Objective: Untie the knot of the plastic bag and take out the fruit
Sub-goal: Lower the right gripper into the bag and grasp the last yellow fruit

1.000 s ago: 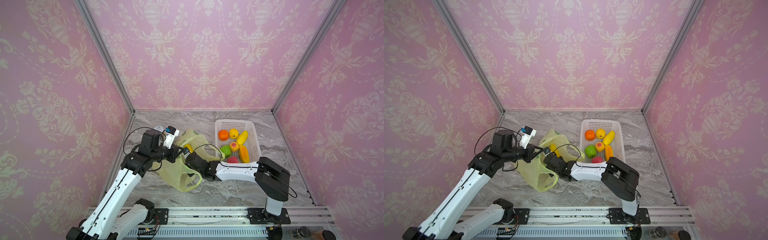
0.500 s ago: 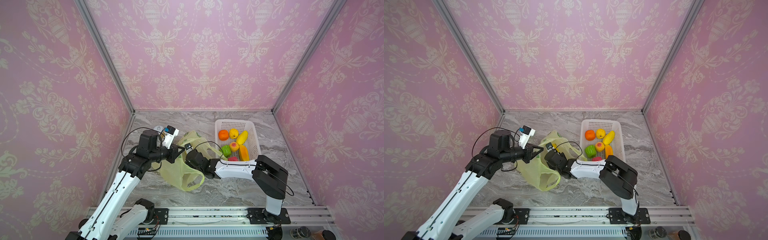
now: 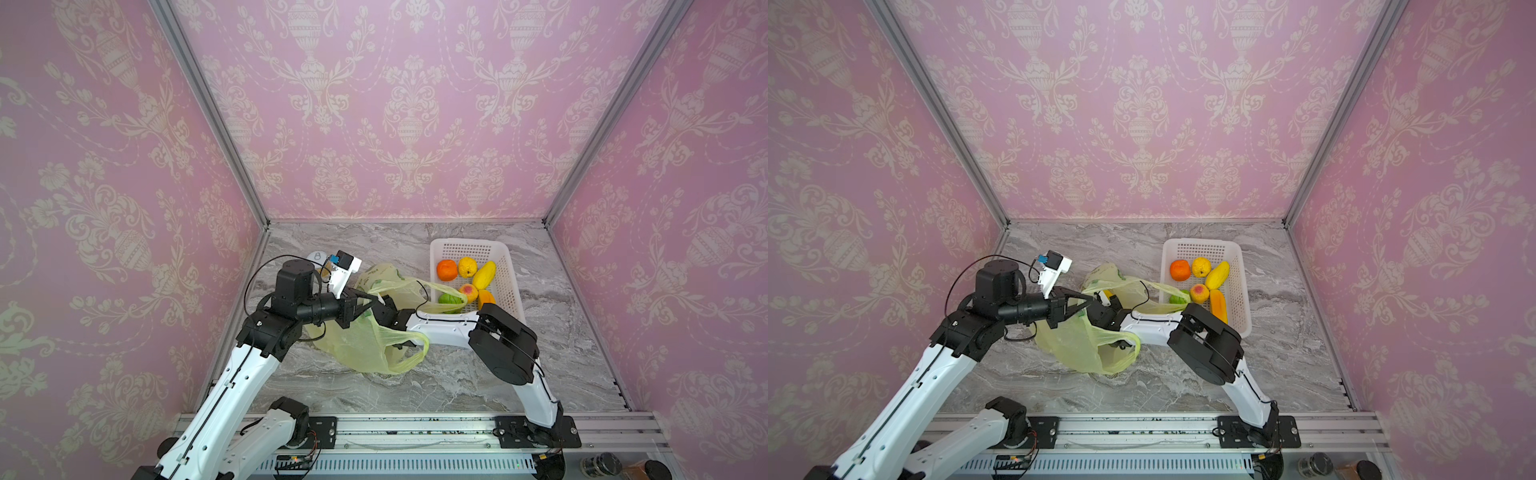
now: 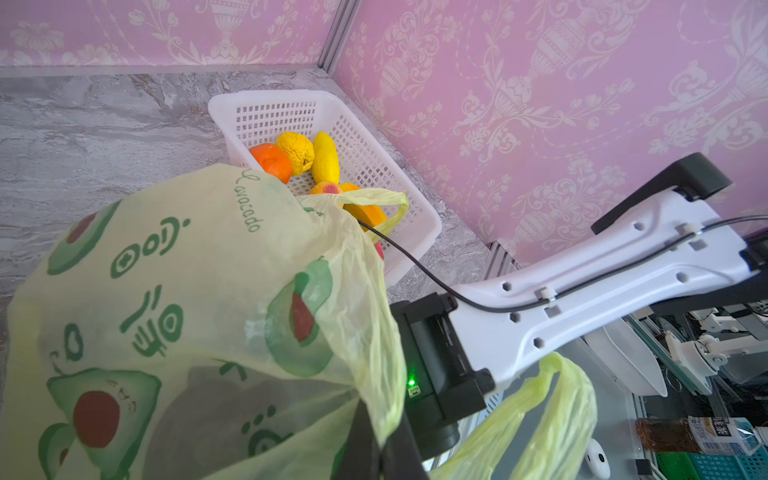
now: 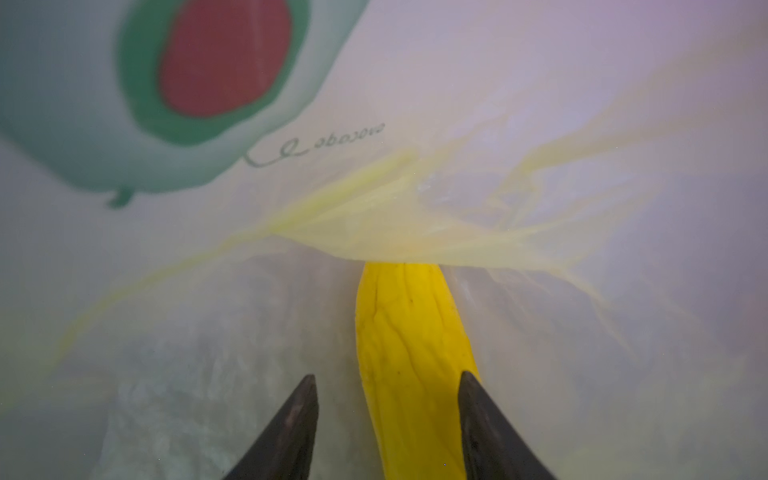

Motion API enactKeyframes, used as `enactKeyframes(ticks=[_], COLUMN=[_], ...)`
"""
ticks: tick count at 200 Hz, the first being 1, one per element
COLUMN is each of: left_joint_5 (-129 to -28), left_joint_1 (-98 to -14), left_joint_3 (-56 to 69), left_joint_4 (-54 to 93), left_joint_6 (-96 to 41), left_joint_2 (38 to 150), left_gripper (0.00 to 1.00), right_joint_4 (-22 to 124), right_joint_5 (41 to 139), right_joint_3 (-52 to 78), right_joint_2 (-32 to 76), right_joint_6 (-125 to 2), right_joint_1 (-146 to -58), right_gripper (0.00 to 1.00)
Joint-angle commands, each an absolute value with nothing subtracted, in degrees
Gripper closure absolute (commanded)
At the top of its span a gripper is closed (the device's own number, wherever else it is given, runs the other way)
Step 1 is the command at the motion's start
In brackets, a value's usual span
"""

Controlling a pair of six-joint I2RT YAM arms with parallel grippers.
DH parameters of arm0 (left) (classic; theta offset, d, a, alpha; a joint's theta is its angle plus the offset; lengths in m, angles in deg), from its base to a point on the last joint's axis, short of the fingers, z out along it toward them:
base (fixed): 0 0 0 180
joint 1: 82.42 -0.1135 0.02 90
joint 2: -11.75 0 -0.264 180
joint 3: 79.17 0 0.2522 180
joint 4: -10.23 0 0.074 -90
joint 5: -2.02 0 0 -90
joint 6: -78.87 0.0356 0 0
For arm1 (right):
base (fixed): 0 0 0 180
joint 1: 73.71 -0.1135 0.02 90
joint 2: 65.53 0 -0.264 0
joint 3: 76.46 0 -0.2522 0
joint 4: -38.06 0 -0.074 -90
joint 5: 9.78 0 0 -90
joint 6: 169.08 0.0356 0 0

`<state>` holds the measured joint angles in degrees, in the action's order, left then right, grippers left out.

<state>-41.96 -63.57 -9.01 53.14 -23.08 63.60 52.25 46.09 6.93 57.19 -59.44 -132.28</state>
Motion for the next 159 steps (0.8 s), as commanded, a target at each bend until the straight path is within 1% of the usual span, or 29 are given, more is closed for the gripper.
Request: enactKeyframes(ticks=[1, 19, 48, 59, 83, 99, 133, 159], left_joint_5=[-37.16, -35.95, -34.76, -35.4, -38.61, -42.08, -49.94, -52.83], left_joint_1=[-64.05, -64.0, -64.02, -63.98, -64.05, -64.13, -64.59, -65.24], left_joint_3=[-10.04, -10.37, -10.83, -10.75, -10.24, -9.71, -8.99, -8.55], left_joint_4=[50.28, 49.05, 47.55, 47.92, 50.2, 52.5, 56.81, 58.81], left_joint_6=[-24.82, -25.33, -26.08, -25.94, -24.71, -23.72, -22.12, -21.84], left_joint_2=[62.1, 61.59, 60.83, 60.87, 61.29, 61.69, 63.02, 64.79], left_gripper=[1.0, 1.0, 1.0, 1.0, 1.0, 1.0, 1.0, 1.0], right_joint_4=[57.7, 59.43, 61.02, 61.14, 60.06, 58.97, 56.18, 53.33], right_joint_5=[43.13, 43.45, 44.76, 45.21, 46.78, 47.65, 50.69, 53.24], right_joint_3=[3.91, 2.8, 1.62, 1.6, 2.95, 4.51, 8.96, 13.31], right_joint_2=[59.71, 61.22, 63.09, 63.32, 62.31, 60.67, 54.57, 48.12], right_joint_6=[-56.0, -54.71, -53.95, -54.03, -54.17, -54.12, -54.03, -54.03], right_joint_1=[-130.65, -129.67, -128.65, -128.47, -128.47, -128.47, -128.56, -128.64], right_gripper=[0.4, 0.34, 0.33, 0.37, 0.49, 0.55, 0.65, 0.71])
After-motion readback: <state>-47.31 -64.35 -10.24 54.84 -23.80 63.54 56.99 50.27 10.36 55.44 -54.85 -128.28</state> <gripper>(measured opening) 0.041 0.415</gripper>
